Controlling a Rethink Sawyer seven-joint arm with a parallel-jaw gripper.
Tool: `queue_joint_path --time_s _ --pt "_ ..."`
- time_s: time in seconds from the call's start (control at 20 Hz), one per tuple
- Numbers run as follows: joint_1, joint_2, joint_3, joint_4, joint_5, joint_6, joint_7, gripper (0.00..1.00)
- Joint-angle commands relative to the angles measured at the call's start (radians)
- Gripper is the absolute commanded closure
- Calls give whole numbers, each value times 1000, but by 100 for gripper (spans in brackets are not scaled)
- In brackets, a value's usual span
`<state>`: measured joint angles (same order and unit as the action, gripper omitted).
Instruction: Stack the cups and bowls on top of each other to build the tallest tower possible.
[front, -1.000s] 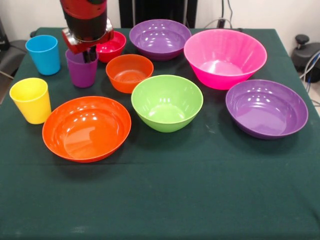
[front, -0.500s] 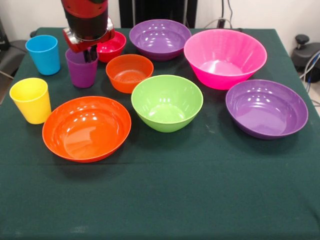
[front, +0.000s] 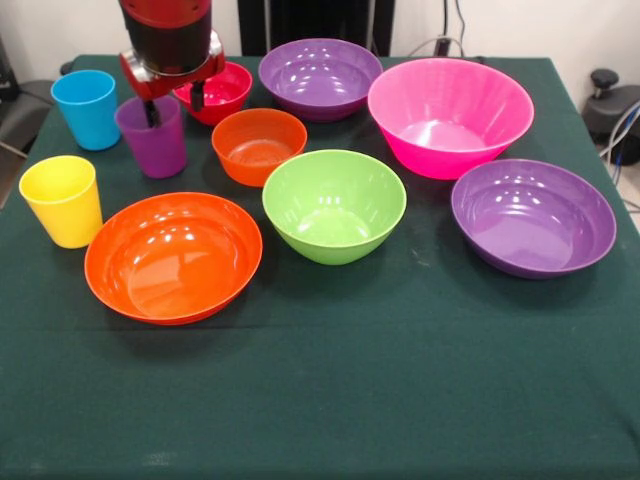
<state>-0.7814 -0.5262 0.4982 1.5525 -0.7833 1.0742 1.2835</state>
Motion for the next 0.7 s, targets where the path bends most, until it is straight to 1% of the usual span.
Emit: queue_joint_path --time_s 0.05,0.3,0.5,0.7 --pt "35 22 -18 33 -43 -24 -84 0" --pt "34 -3 -13 49 -51 -70 -62 0" --pt "37 -19 -15 49 -45 -56 -57 0" --pt "44 -11 -17 41 -45 -50 -51 0"
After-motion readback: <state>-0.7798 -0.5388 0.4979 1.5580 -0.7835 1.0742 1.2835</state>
